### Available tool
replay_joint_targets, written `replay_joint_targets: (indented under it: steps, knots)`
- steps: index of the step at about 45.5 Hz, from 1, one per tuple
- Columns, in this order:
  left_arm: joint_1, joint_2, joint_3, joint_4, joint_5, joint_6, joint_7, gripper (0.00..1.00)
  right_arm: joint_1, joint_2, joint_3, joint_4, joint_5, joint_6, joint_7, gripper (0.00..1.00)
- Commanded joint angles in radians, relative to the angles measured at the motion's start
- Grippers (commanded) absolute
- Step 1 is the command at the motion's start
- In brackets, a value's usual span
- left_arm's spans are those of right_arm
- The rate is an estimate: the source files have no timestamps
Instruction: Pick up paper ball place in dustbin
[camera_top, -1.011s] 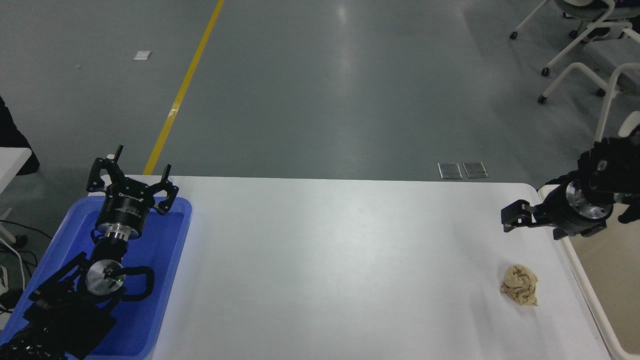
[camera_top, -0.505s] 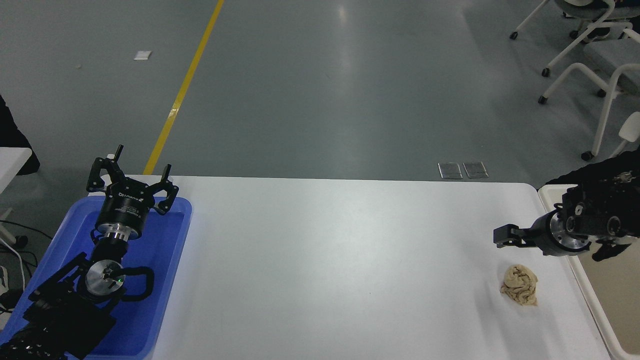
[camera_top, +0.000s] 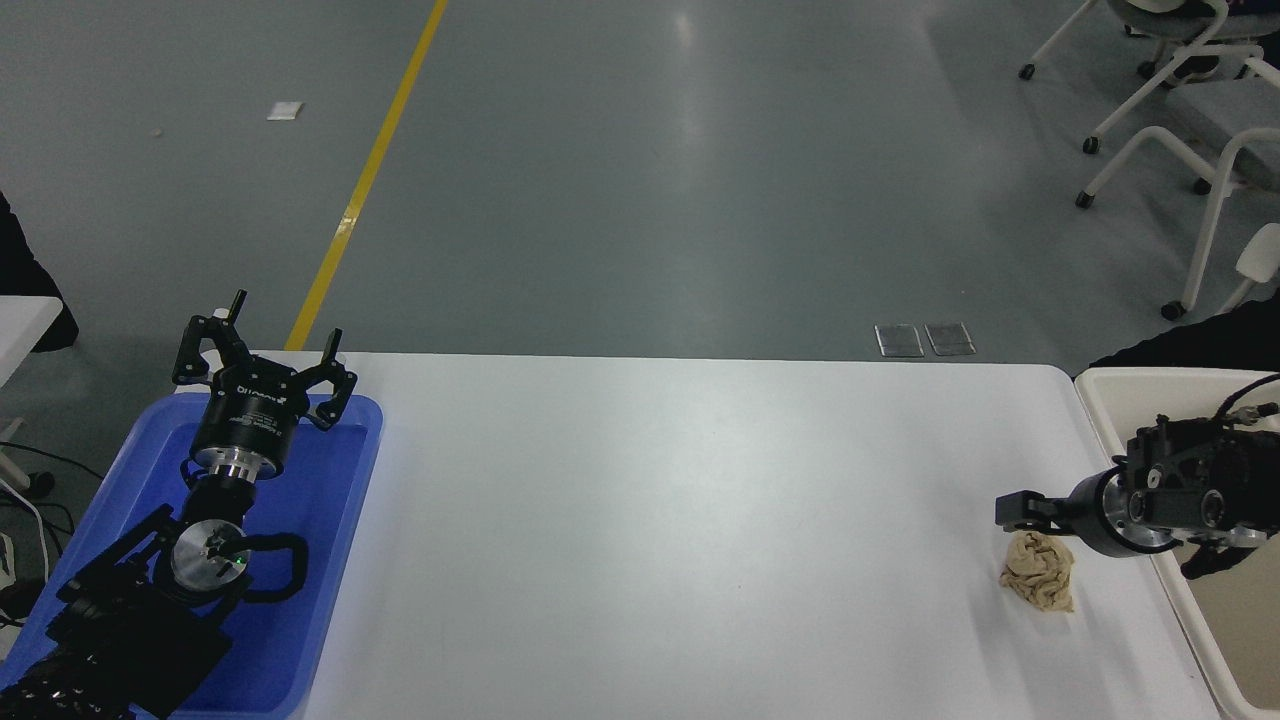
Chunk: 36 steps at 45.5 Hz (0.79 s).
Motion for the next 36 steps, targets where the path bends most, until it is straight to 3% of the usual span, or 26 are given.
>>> replay_joint_targets:
  steps: [1,15,19,23,30,33,36]
  knots:
    - [0.0,0.0,0.0,0.0,0.001,0.0,0.0,1.0,-0.03,0.0,0.025,-0.005,0.0,-0.004,0.0,0.99]
    - [0.0,0.0,0.0,0.0,-0.001,0.0,0.0,1.0,-0.078,0.0,0.049,-0.048,0.0,-0.004,0.003,0.99]
    - [0.0,0.0,0.0,0.0,0.001,0.0,0.0,1.0,-0.09,0.0,0.06,-0.067,0.0,-0.006,0.005,0.94]
    - [0.0,0.0,0.0,0.0,-0.001,0.0,0.0,1.0,-0.094,0.0,0.06,-0.071,-0.001,-0.007,0.006,0.73]
    - [0.0,0.0,0.0,0.0,0.001,0.0,0.0,1.0,-0.095,0.003,0.06,-0.067,-0.017,-0.001,0.006,0.11]
    - [0.0,0.0,0.0,0.0,-0.001,0.0,0.0,1.0,-0.09,0.005,0.06,-0.064,-0.029,-0.001,0.006,0.01]
    - [0.0,0.0,0.0,0.0,-0.001,0.0,0.0,1.0,-0.087,0.003,0.06,-0.064,-0.037,-0.001,0.006,0.0]
